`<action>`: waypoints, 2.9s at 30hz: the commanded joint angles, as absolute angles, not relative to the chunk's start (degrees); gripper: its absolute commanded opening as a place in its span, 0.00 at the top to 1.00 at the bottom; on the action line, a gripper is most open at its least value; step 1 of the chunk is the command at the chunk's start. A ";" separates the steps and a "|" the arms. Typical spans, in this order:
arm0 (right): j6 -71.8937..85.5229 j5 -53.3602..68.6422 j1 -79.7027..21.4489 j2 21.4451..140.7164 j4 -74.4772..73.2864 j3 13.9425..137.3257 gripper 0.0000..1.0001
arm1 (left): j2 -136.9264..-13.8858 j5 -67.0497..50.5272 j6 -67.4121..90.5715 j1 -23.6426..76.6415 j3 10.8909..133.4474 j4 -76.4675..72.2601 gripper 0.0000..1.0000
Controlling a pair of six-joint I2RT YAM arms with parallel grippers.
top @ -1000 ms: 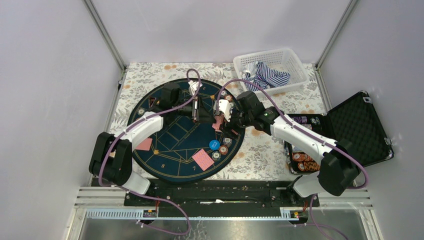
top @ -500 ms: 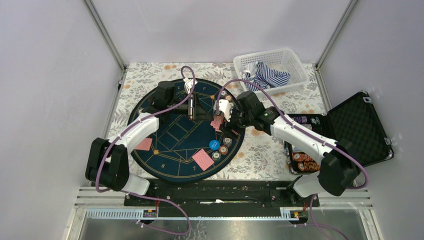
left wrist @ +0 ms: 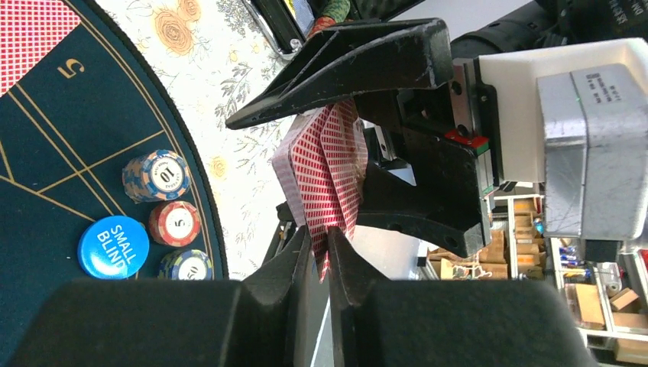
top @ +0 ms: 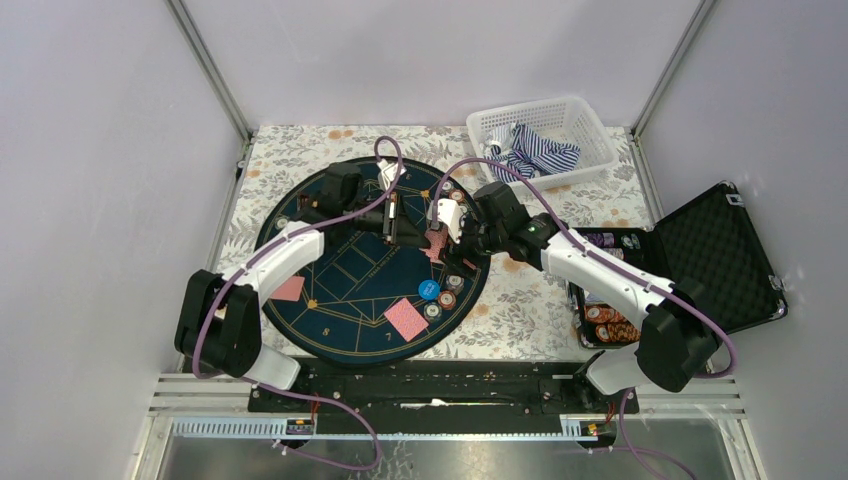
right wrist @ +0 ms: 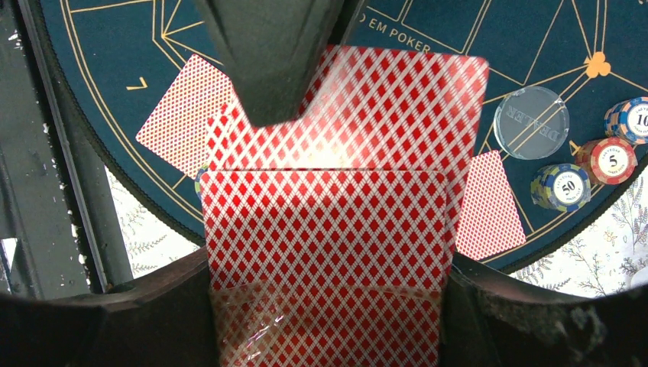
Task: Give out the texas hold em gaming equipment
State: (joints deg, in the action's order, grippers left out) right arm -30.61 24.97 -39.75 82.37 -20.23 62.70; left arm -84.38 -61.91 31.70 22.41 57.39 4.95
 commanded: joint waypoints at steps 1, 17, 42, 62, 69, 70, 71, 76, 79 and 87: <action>-30.77 26.03 -40.34 80.95 -17.40 63.98 1.00 | -83.39 -62.02 31.48 19.80 58.42 4.70 0.86; -30.85 25.06 -40.33 80.40 -16.83 63.32 1.00 | -79.82 -65.06 27.32 6.95 56.87 8.11 1.00; -30.85 24.22 -40.30 81.18 -17.28 63.71 1.00 | -96.02 -63.16 -24.51 11.66 58.56 53.07 1.00; -31.01 24.07 -40.26 81.29 -17.49 63.83 1.00 | -102.71 -57.06 -21.05 17.01 60.83 52.24 0.98; -31.03 23.78 -40.26 80.99 -17.23 63.46 1.00 | -104.34 -54.66 -19.32 17.05 61.30 51.85 0.90; -31.04 23.88 -40.27 81.03 -17.23 63.46 1.00 | -104.25 -54.11 -18.87 17.04 61.26 51.31 0.88; -31.03 23.90 -40.28 81.06 -17.23 63.46 1.00 | -104.10 -53.92 -18.89 17.05 61.21 51.25 0.85; -31.13 23.92 -40.25 81.12 -17.20 63.54 1.00 | -102.18 -51.11 -17.28 16.98 60.80 49.81 0.71; -31.03 23.93 -40.26 81.05 -17.40 63.63 1.00 | -98.43 -48.47 -15.63 16.12 59.92 48.10 0.62; -30.89 24.65 -40.25 81.31 -17.48 64.06 1.00 | -84.60 -44.29 -9.61 10.73 58.73 41.76 0.43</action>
State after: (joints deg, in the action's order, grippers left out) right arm -30.63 24.47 -39.77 82.46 -19.86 62.70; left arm -92.44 -46.24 -13.58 12.97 58.46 47.31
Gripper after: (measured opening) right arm 0.718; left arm 0.532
